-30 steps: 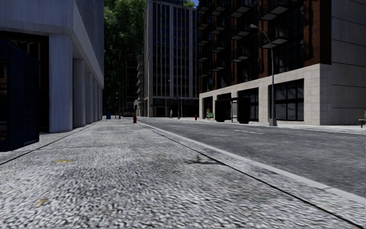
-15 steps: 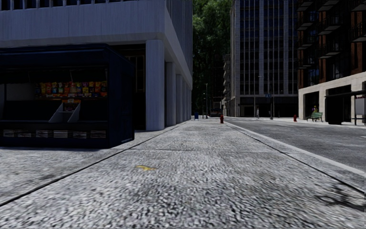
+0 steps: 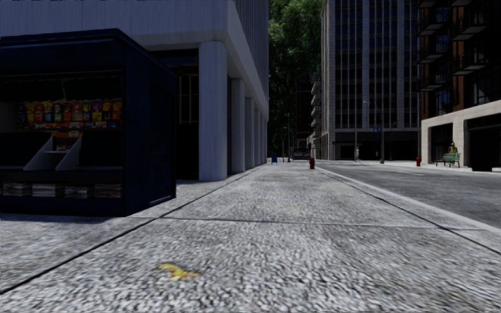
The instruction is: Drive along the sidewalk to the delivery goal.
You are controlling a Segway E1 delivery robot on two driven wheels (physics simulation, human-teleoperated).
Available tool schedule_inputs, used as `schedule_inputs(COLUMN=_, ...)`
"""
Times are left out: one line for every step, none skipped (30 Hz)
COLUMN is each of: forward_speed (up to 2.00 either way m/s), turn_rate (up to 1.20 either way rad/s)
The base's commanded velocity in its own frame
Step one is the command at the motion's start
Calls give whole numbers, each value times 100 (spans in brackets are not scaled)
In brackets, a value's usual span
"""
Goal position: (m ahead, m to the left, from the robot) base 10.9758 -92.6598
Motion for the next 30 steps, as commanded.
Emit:
schedule_inputs(forward_speed=200, turn_rate=0)
schedule_inputs(forward_speed=200, turn_rate=0)
schedule_inputs(forward_speed=200, turn_rate=0)
schedule_inputs(forward_speed=200, turn_rate=0)
schedule_inputs(forward_speed=200, turn_rate=0)
schedule_inputs(forward_speed=200, turn_rate=0)
schedule_inputs(forward_speed=200, turn_rate=0)
schedule_inputs(forward_speed=200, turn_rate=0)
schedule_inputs(forward_speed=200, turn_rate=0)
schedule_inputs(forward_speed=200, turn_rate=0)
schedule_inputs(forward_speed=200, turn_rate=0)
schedule_inputs(forward_speed=200, turn_rate=0)
schedule_inputs(forward_speed=200, turn_rate=0)
schedule_inputs(forward_speed=200, turn_rate=0)
schedule_inputs(forward_speed=200, turn_rate=0)
schedule_inputs(forward_speed=200, turn_rate=0)
schedule_inputs(forward_speed=200, turn_rate=0)
schedule_inputs(forward_speed=200, turn_rate=0)
schedule_inputs(forward_speed=200, turn_rate=0)
schedule_inputs(forward_speed=200, turn_rate=0)
schedule_inputs(forward_speed=200, turn_rate=0)
schedule_inputs(forward_speed=200, turn_rate=0)
schedule_inputs(forward_speed=200, turn_rate=0)
schedule_inputs(forward_speed=200, turn_rate=0)
schedule_inputs(forward_speed=200, turn_rate=0)
schedule_inputs(forward_speed=200, turn_rate=0)
schedule_inputs(forward_speed=200, turn_rate=0)
schedule_inputs(forward_speed=200, turn_rate=0)
schedule_inputs(forward_speed=200, turn_rate=0)
schedule_inputs(forward_speed=200, turn_rate=0)
